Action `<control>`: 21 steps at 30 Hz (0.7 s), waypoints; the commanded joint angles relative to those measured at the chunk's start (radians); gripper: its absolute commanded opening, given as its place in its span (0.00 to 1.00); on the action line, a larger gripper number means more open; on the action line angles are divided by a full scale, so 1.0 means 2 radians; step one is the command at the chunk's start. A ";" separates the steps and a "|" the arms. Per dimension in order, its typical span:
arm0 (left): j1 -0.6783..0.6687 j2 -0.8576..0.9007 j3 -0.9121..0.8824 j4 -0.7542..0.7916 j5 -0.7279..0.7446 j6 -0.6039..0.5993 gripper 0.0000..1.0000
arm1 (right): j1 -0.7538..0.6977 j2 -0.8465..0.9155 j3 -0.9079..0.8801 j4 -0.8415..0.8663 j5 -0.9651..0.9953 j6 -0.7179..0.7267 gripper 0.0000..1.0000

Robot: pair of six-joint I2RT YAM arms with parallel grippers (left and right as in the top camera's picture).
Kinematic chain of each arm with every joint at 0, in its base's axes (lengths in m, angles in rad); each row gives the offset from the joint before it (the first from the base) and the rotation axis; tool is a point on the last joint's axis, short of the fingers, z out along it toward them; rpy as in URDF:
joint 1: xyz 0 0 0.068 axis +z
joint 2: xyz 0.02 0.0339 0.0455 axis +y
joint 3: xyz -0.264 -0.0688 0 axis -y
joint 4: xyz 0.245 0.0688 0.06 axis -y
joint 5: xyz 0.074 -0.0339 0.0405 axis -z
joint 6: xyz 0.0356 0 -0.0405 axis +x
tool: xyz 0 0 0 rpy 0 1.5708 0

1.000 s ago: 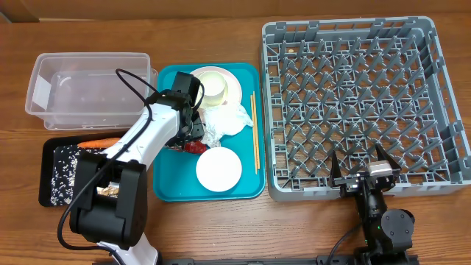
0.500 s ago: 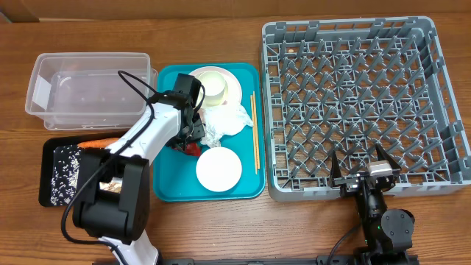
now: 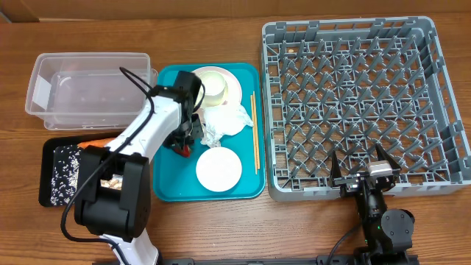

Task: Sort waste into correct bins and load items into the dishwasher
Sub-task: 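Grasp the red snack wrapper with the left gripper, then carry the red wrapper into the clear plastic bin and release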

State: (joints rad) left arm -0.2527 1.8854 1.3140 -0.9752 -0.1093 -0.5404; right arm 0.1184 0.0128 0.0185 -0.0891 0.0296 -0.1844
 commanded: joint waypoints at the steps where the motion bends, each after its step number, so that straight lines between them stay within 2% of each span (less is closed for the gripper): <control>1: 0.002 -0.008 0.067 -0.037 -0.003 0.013 0.04 | -0.001 -0.005 -0.005 0.004 -0.003 0.000 1.00; 10: 0.022 -0.028 0.224 -0.115 -0.003 0.037 0.04 | -0.002 -0.005 -0.005 0.004 -0.003 0.000 1.00; 15: 0.075 -0.028 0.250 -0.081 -0.001 0.033 0.04 | -0.002 -0.005 -0.005 0.004 -0.003 0.000 1.00; 21: 0.168 -0.018 0.249 -0.028 0.010 -0.013 0.04 | -0.002 -0.005 -0.005 0.004 -0.003 0.000 1.00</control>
State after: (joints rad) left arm -0.0051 1.8484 1.7962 -1.0657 -0.1047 -0.5072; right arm 0.1184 0.0128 0.0185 -0.0895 0.0296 -0.1844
